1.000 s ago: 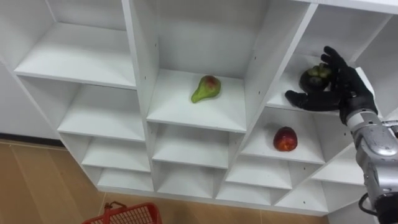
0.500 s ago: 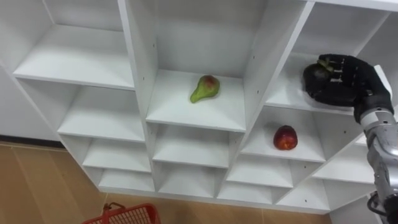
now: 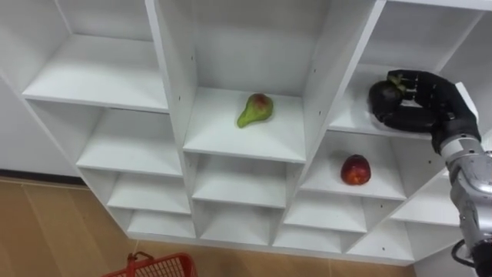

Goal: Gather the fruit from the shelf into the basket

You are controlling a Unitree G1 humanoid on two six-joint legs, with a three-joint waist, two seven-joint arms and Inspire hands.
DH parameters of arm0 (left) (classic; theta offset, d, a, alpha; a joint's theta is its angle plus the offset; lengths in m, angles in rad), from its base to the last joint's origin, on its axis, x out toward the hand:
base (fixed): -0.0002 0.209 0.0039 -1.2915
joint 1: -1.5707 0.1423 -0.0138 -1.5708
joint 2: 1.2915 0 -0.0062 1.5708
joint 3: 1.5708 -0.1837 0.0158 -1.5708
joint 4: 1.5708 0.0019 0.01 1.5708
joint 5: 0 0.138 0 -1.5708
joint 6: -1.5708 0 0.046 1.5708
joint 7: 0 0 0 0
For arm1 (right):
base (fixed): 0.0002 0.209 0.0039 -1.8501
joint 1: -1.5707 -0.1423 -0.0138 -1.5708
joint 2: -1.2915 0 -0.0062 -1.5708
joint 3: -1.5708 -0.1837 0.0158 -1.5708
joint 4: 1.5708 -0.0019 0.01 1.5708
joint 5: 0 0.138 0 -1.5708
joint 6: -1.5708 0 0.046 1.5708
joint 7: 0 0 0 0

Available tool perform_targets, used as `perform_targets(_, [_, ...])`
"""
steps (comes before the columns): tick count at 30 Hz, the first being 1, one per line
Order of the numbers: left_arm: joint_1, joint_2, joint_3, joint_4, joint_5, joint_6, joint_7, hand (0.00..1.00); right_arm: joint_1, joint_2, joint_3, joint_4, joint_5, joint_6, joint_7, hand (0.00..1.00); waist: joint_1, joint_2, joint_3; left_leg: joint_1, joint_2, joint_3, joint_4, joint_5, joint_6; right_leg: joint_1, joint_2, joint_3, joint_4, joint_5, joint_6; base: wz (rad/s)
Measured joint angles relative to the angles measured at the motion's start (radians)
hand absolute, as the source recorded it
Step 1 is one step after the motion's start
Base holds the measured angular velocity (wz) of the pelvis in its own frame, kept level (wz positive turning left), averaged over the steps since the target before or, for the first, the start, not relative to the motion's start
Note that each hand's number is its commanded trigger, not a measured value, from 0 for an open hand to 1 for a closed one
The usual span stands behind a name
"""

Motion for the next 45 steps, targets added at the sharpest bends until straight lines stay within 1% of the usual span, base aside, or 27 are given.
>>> perform_targets(1, [-0.001, 0.0, 0.0, 0.0, 0.001, 0.0, -0.003, 1.0, 0.0, 0.001, 0.0, -0.002, 0.0, 0.0, -0.001, 1.0, 0.002, -0.001, 0.0001, 0.0, 0.0, 0.001, 0.0, 0.0, 0.0, -0.001, 0.0, 0.001, 0.001, 0.0, 0.0, -0.04])
perform_targets(5, [-0.028, 0.0, -0.001, 0.012, -0.001, 0.0, -0.011, 1.0, 0.001, 0.005, 0.009, -0.014, 0.0, 0.003, -0.012, 1.0, 0.016, -0.011, 0.005, 0.001, 0.002, 0.012, 0.0, 0.0, 0.0, -0.009, 0.001, 0.017, 0.007, 0.0, 0.0, -0.09])
perform_targets(7, [-0.034, 0.001, -0.005, 0.017, -0.002, 0.0, -0.011, 1.0, 0.02, 0.017, 0.021, -0.055, -0.001, 0.005, -0.017, 1.0, 0.016, -0.016, 0.0043, -0.001, 0.002, 0.017, -0.001, 0.0, 0.0, -0.015, 0.002, 0.023, 0.008, 0.0, 0.0, -0.09])
perform_targets(8, [-0.034, 0.001, -0.014, 0.017, -0.002, 0.0, -0.011, 1.0, 0.046, 0.028, 0.034, -0.099, -0.002, 0.003, -0.019, 1.0, 0.015, -0.018, 0.0042, -0.001, 0.002, 0.019, -0.001, 0.0, 0.0, -0.017, 0.002, 0.024, 0.008, 0.0, 0.0, -0.04])
perform_targets(12, [-0.038, 0.001, -0.024, 0.019, -0.001, -0.004, -0.009, 1.0, 0.108, 0.048, 0.068, -0.186, -0.002, -0.016, -0.019, 1.0, 0.008, -0.016, 0.0044, 0.0, 0.003, 0.019, -0.003, 0.0, 0.0, -0.017, 0.002, 0.025, 0.009, 0.0, -0.001, 0.0])
perform_targets(13, [-0.038, 0.002, -0.024, 0.018, -0.001, -0.004, -0.009, 1.0, 0.118, 0.053, 0.068, -0.198, -0.003, -0.017, -0.02, 1.0, 0.005, -0.016, 0.0046, -0.001, 0.003, 0.019, -0.003, 0.0, 0.0, -0.017, 0.002, 0.024, 0.009, 0.0, -0.001, 0.0])
perform_targets(15, [-0.036, 0.001, -0.024, 0.018, -0.001, -0.004, -0.005, 1.0, 0.14, 0.076, 0.069, -0.228, -0.003, -0.027, -0.02, 1.0, -0.005, -0.013, 0.0038, -0.002, 0.003, 0.018, -0.002, 0.0, 0.0, -0.02, 0.002, 0.024, 0.009, 0.0, -0.001, 0.0])
perform_targets(16, [-0.037, 0.0, -0.024, 0.018, -0.001, -0.004, -0.004, 1.0, 0.148, 0.078, 0.07, -0.238, -0.004, -0.027, -0.02, 1.0, -0.006, -0.01, 0.0033, -0.003, 0.003, 0.018, -0.002, 0.0, 0.0, -0.022, 0.002, 0.024, 0.008, 0.001, -0.001, 0.0])
perform_targets(17, [-0.038, -0.001, -0.021, 0.017, 0.0, -0.006, -0.001, 1.0, 0.171, 0.079, 0.069, -0.265, -0.005, -0.027, -0.02, 1.0, -0.006, -0.008, -0.0053, -0.01, 0.003, 0.019, -0.001, 0.0, 0.0, -0.033, 0.002, 0.024, 0.009, 0.001, -0.001, 0.0])
perform_targets(18, [-0.038, -0.001, -0.021, 0.016, 0.001, -0.007, 0.0, 1.0, 0.182, 0.081, 0.069, -0.28, -0.005, -0.027, -0.018, 1.0, -0.006, -0.006, -0.0099, -0.015, 0.003, 0.019, -0.001, 0.0, 0.0, -0.035, 0.002, 0.023, 0.009, 0.001, -0.002, 0.0])
perform_targets(19, [-0.038, -0.001, -0.019, 0.014, 0.004, -0.012, 0.001, 1.0, 0.204, 0.083, 0.069, -0.303, -0.011, -0.032, -0.011, 1.0, -0.008, -0.003, -0.0127, -0.017, 0.004, 0.019, 0.0, 0.0, 0.0, -0.035, 0.003, 0.024, 0.009, 0.002, -0.003, 0.0])
perform_targets(20, [-0.037, -0.001, -0.02, 0.01, 0.007, -0.017, 0.001, 1.0, 0.225, 0.084, 0.069, -0.331, -0.03, -0.041, -0.004, 1.0, -0.01, 0.001, -0.0134, -0.017, 0.004, 0.019, 0.0, 0.0, 0.0, -0.034, 0.003, 0.024, 0.01, 0.002, -0.003, 0.0])
perform_targets(22, [-0.034, -0.001, -0.021, -0.005, 0.007, -0.022, 0.0, 1.0, 0.252, 0.087, 0.069, -0.369, -0.041, -0.048, 0.004, 1.0, -0.017, 0.006, -0.0115, -0.018, 0.004, 0.019, 0.0, 0.0, 0.0, -0.034, 0.003, 0.025, 0.01, 0.002, -0.003, 0.0])
perform_targets(24, [-0.029, -0.001, -0.023, -0.02, 0.0, -0.03, 0.001, 1.0, 0.282, 0.095, 0.069, -0.425, -0.037, -0.047, 0.014, 1.0, -0.037, 0.01, -0.0089, -0.02, 0.004, 0.021, 0.0, 0.0, 0.0, -0.037, 0.003, 0.027, 0.01, 0.002, -0.003, 0.0])
perform_targets(27, [-0.028, -0.001, -0.024, -0.032, -0.002, -0.042, 0.01, 1.0, 0.346, 0.105, 0.069, -0.495, -0.032, -0.045, 0.035, 1.0, -0.04, 0.01, -0.0088, -0.021, 0.006, 0.039, -0.003, 0.0, 0.0, -0.048, 0.004, 0.042, 0.011, 0.002, -0.003, -0.15])
perform_targets(28, [-0.028, -0.001, -0.025, -0.037, -0.002, -0.042, 0.011, 1.0, 0.354, 0.105, 0.07, -0.509, -0.033, -0.042, 0.038, 1.0, -0.04, 0.01, -0.0087, -0.022, 0.006, 0.042, -0.004, 0.0, 0.0, -0.051, 0.004, 0.045, 0.01, 0.002, -0.003, -0.13])
perform_targets(30, [-0.018, 0.0, -0.025, -0.081, -0.001, -0.043, 0.021, 1.0, 0.38, 0.106, 0.071, -0.544, -0.041, -0.039, 0.043, 1.0, -0.06, 0.004, -0.007, -0.026, 0.005, 0.043, -0.003, 0.0, 0.0, -0.056, 0.004, 0.046, 0.011, 0.002, -0.003, -0.02])
perform_targets(32, [-0.021, 0.0, -0.031, -0.099, -0.002, -0.047, 0.023, 1.0, 0.398, 0.106, 0.071, -0.557, -0.05, -0.038, 0.042, 1.0, -0.063, 0.003, -0.0075, -0.032, 0.005, 0.048, -0.003, 0.0, 0.0, -0.064, 0.004, 0.053, 0.011, 0.003, -0.003, -0.07])
perform_targets(34, [-0.026, 0.0, -0.044, -0.099, -0.002, -0.063, 0.033, 1.0, 0.408, 0.106, 0.076, -0.563, -0.062, -0.038, 0.041, 1.0, -0.062, 0.007, -0.0052, -0.035, 0.005, 0.05, -0.004, 0.0, 0.0, -0.069, 0.005, 0.057, 0.012, 0.004, -0.003, -0.08])
perform_targets(37, [-0.032, 0.0, -0.059, -0.099, -0.003, -0.067, 0.038, 1.0, 0.429, 0.106, 0.088, -0.564, -0.089, -0.038, 0.041, 1.0, -0.07, 0.01, -0.0029, -0.036, 0.007, 0.054, -0.005, 0.0, 0.001, -0.074, 0.007, 0.061, 0.014, 0.004, -0.003, -0.03])
perform_targets(39, [-0.038, -0.001, -0.072, -0.099, -0.004, -0.067, 0.035, 1.0, 0.437, 0.106, 0.091, -0.564, -0.116, -0.038, 0.043, 1.0, -0.071, 0.017, 0.0016, -0.04, 0.008, 0.055, -0.005, -0.001, 0.001, -0.078, 0.007, 0.061, 0.015, 0.005, -0.004, 0.0])
perform_targets(43, [-0.05, -0.002, -0.076, -0.105, -0.003, -0.068, 0.034, 1.0, 0.44, 0.106, 0.114, -0.562, -0.123, -0.038, 0.046, 1.0, -0.071, 0.024, 0.001, -0.06, 0.013, 0.06, 0.0, 0.0, 0.0, -0.105, 0.01, 0.065, 0.027, 0.008, -0.008, -0.04])
perform_targets(45, [-0.056, -0.003, -0.087, -0.114, -0.003, -0.071, 0.036, 1.0, 0.448, 0.106, 0.154, -0.559, -0.133, -0.038, 0.064, 1.0, -0.069, 0.027, 0.0011, -0.066, 0.013, 0.063, 0.001, 0.0, -0.001, -0.112, 0.011, 0.068, 0.027, 0.009, -0.009, -0.04])
